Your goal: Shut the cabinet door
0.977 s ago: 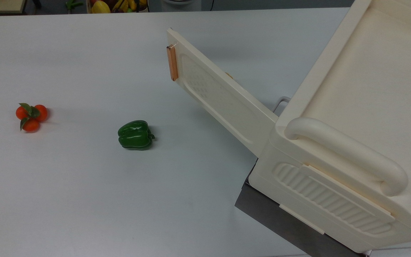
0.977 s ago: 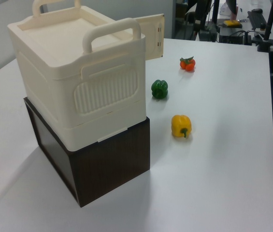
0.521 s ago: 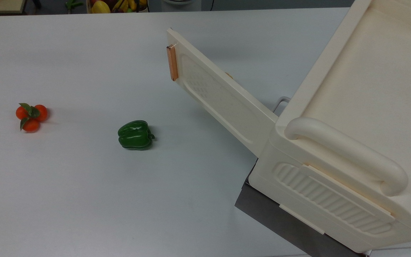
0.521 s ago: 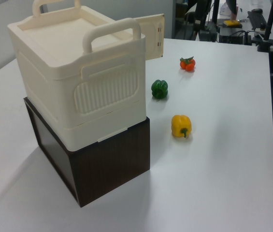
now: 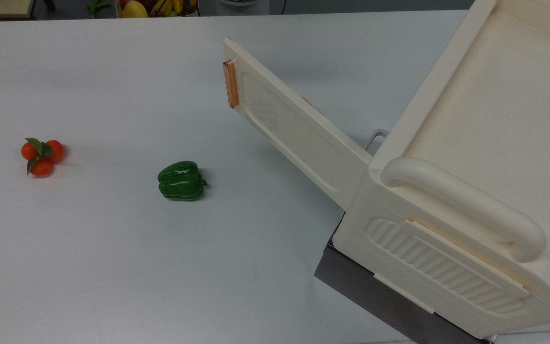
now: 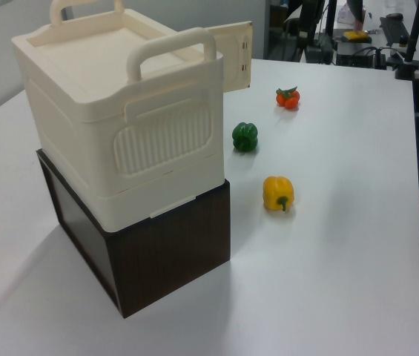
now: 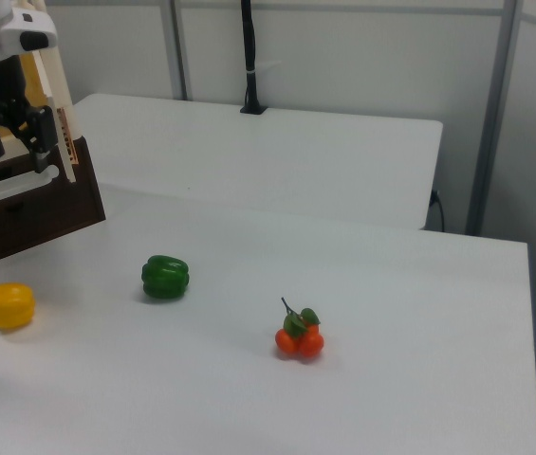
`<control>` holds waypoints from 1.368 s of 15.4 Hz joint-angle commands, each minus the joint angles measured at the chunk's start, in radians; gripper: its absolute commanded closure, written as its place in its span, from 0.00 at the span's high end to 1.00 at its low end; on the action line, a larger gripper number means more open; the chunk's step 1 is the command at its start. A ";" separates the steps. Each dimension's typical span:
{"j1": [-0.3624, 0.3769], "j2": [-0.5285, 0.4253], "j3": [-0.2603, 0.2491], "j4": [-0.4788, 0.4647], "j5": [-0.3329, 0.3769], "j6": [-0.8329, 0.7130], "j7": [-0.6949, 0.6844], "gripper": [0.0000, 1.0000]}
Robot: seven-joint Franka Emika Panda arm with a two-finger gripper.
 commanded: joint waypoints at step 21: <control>-0.054 0.099 -0.037 -0.057 0.330 0.612 0.217 0.00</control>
